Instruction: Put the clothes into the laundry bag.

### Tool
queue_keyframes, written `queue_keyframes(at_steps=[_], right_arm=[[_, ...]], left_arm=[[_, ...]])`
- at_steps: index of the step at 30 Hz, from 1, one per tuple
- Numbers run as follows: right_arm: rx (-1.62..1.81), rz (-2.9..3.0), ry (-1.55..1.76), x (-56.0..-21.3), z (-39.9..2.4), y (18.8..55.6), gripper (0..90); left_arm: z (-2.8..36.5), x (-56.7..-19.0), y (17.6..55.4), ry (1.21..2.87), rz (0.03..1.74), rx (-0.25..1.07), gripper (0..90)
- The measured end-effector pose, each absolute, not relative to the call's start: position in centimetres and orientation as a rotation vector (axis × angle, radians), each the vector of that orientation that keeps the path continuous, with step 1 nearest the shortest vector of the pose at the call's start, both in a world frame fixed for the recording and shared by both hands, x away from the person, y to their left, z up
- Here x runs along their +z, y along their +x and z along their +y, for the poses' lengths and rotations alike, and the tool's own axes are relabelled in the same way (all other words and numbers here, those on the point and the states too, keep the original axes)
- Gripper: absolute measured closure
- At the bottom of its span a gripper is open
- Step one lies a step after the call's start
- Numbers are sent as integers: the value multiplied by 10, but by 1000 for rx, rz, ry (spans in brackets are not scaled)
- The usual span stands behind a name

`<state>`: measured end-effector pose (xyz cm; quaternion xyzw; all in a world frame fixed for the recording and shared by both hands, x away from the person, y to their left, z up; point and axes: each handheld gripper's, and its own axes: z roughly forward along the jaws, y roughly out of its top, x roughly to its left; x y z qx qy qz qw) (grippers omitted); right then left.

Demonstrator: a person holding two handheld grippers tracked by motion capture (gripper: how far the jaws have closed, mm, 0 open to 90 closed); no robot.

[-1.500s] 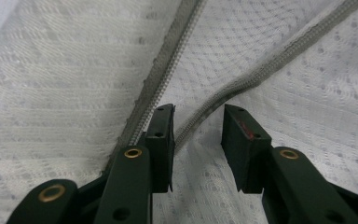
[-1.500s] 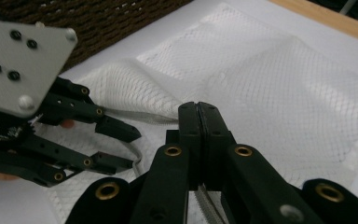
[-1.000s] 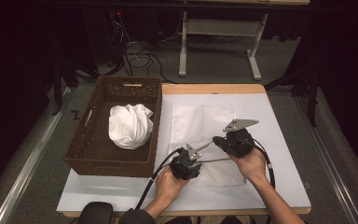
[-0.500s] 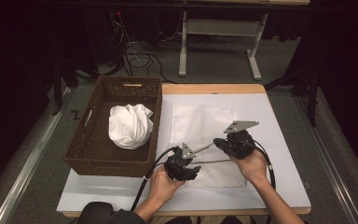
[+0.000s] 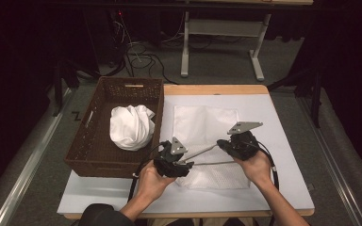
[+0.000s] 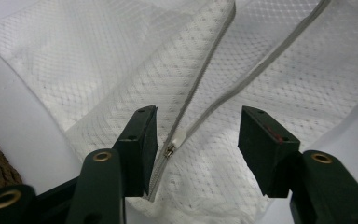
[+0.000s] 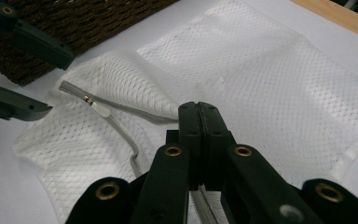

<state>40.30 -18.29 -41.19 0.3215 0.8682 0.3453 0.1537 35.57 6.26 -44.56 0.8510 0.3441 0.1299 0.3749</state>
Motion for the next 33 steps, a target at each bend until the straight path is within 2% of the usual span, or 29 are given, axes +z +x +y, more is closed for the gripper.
queue_keyframes(at_steps=[17, 33], right_arm=[[991, 2481, 938, -410, -189, 403, 900], [980, 2480, 945, -411, -190, 403, 900]], left_arm=[[78, -420, 359, 2225, 896, 238, 450], [97, -409, 357, 2251, 926, 283, 423]])
